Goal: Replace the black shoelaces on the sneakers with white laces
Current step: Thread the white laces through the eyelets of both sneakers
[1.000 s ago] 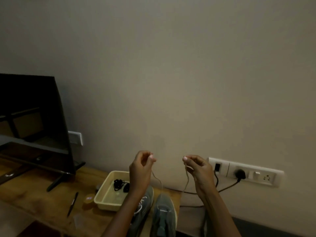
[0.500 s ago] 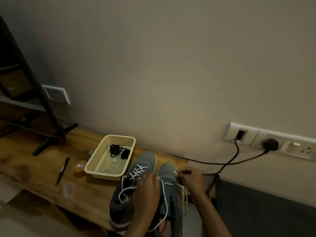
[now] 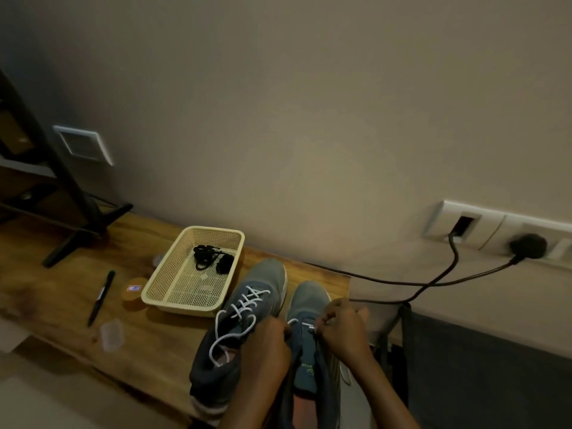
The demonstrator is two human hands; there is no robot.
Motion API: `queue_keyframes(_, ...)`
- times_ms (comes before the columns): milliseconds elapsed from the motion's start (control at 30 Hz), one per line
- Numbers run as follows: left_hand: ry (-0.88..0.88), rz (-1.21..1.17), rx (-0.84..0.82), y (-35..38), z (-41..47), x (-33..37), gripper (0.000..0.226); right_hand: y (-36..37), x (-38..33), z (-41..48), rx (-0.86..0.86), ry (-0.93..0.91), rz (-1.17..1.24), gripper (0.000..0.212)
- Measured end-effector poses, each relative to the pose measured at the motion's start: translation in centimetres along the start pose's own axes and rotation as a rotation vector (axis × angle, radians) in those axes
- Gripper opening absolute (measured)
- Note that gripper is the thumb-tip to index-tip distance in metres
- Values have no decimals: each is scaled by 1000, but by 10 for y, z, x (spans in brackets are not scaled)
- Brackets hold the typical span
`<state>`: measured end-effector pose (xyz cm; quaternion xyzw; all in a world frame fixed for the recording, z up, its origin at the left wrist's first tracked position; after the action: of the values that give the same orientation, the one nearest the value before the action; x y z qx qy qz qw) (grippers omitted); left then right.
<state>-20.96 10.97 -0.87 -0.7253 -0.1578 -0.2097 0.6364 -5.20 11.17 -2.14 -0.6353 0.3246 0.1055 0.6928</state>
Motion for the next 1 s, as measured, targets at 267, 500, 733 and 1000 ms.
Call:
queue_keyframes(267, -46, -141, -99, 11, -2, 1, 32, 9, -10, -7, -43, -70, 48, 8)
queue_keyframes(500, -69, -221, -79, 14, 1, -5, 23, 22, -7, -11, -137, -26, 161, 28)
queue_keyframes(733, -87, -303, -72, 21, 6, -12, 27, 28, -4, -14, -84, 26, 232, 25)
queue_keyframes(1000, -168, -447, -92, 26, 6, -18, 26, 31, 6, -17, 9, 132, 350, 22)
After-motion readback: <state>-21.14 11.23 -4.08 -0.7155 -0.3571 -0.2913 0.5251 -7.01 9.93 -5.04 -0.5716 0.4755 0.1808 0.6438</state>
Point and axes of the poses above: each hand's wrist, its own z-axis towards the middle knuckle, its own y-axis out of the palm, x = y × z, the point moved 9 cm from there along z, towards the middle knuckle, and after that the axes turned 2 degrees about x, right-handed, at the moved point
